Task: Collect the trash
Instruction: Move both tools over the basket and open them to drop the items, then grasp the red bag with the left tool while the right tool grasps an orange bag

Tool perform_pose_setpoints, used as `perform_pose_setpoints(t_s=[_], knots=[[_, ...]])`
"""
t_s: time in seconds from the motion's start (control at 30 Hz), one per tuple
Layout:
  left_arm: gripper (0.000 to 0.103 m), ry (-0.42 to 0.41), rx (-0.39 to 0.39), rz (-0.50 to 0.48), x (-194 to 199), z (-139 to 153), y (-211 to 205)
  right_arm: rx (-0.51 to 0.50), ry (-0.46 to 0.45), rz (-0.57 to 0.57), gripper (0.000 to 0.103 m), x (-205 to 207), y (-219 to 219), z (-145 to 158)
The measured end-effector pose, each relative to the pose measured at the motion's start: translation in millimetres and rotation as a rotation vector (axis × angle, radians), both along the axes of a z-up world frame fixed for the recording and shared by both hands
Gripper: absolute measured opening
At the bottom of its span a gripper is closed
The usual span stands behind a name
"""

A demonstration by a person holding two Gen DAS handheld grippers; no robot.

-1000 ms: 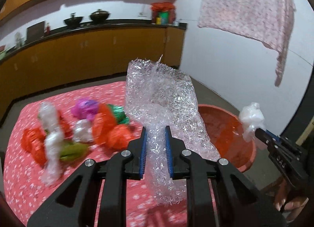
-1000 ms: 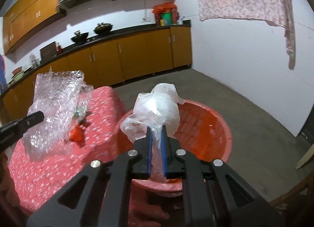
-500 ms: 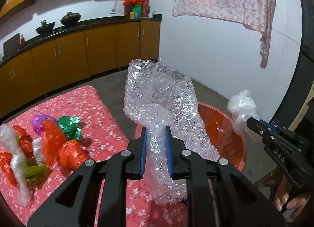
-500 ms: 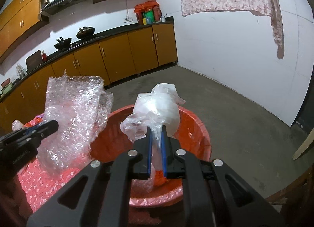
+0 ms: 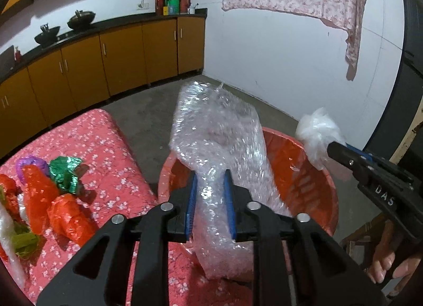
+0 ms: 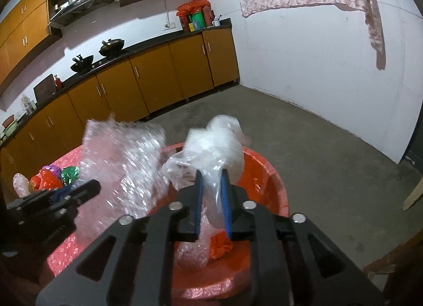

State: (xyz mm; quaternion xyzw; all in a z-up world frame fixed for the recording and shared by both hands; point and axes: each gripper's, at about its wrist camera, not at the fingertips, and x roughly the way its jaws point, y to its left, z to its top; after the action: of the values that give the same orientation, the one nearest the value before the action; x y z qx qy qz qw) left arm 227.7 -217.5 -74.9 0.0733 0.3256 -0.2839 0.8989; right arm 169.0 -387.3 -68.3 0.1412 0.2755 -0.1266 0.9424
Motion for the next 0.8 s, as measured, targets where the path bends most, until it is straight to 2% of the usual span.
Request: perform_pose_setpoints(t_s=[0.03,0.13,0.2,0.27,0.33,0.5,0.6,0.8], knots=[[0.034,0.009,-0.003,0.0,1.4,-1.2,-1.1,0.001,-0.001,0.002,0.023,0.1,0.1,-0.8],[0.048,0.018,-0.008,0.014,3.5,-5.3,0.8,0.008,0.002,0.0,0.034,-1.0,-0.8,-4.5],[0.05,0.019,-0.005,0.029,3.8,-6.0,4.8,0.008,0.009,-0.005,0.037,-4.1,-1.0,-7.8],[0.055,0.014,-0.007,0.05,3.0,-5.6,12.2,-0.003,0.014,-0.012,0.046,-8.1,-0.1,-9.2],[0.064,-0.014,-0.006,0.088,-0.5,-2.5,23.8,-0.016,0.013,-0.013,0.056,-9.3,1.6,-8.7],[0.073,-0.07,0.01,0.162,-11.9,3.1,55.4,-0.057,-0.004,0.014,0.069,-9.9,22.4,-1.2],[0.077,-0.111,0.016,0.22,-20.1,8.8,83.6,-0.072,-0.016,0.04,0.084,-6.7,40.9,4.0],[0.082,-0.163,0.022,0.359,-36.9,15.8,156.7,-0.08,-0.019,0.143,0.085,7.7,86.9,11.9]])
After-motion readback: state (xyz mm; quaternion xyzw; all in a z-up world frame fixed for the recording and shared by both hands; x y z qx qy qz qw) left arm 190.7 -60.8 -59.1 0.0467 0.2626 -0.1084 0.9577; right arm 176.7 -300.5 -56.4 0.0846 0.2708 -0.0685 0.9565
